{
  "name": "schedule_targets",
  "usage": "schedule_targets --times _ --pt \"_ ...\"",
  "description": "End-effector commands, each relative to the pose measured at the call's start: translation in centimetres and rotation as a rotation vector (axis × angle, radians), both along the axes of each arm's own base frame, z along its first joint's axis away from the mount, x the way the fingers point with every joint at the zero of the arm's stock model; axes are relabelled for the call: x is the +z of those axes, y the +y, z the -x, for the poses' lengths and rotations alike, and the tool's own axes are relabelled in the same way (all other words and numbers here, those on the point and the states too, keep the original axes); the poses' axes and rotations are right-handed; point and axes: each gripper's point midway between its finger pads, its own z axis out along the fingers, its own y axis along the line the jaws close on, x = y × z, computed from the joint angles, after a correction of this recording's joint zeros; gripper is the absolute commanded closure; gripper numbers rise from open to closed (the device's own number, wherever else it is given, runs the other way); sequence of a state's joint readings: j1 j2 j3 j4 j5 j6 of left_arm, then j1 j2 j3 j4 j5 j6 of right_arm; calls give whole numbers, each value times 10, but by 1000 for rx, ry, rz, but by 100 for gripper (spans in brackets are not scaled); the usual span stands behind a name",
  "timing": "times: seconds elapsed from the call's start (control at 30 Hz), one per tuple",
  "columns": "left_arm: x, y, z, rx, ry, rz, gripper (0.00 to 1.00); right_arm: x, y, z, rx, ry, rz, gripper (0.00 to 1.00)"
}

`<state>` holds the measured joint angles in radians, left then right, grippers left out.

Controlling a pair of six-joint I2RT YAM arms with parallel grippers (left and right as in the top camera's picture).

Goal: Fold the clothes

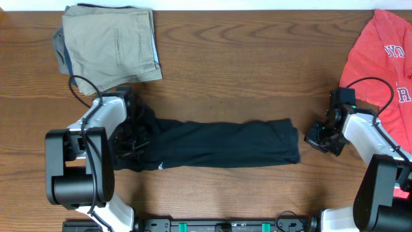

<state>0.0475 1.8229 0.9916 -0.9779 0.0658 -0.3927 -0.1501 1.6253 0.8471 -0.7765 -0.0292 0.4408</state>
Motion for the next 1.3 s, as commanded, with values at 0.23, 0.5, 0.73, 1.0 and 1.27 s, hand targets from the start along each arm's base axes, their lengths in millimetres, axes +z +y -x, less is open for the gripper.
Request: schedule_targets --times 0.23,0.5,0.73,1.0,1.27 --pt "-4 24 13 5 46 -62 94 49 22 -13 84 -25 -63 99" --pt "-4 24 12 4 39 -62 94 59 86 -33 355 -148 -141 99" --pt "-4 24 12 5 39 -62 94 26 120 -19 418 -46 -162 99" --pt "-4 24 12 5 39 -62 94 -7 118 -19 396 28 -100 99" --pt "-4 24 12 5 39 -62 93 -25 71 -16 267 107 82 99"
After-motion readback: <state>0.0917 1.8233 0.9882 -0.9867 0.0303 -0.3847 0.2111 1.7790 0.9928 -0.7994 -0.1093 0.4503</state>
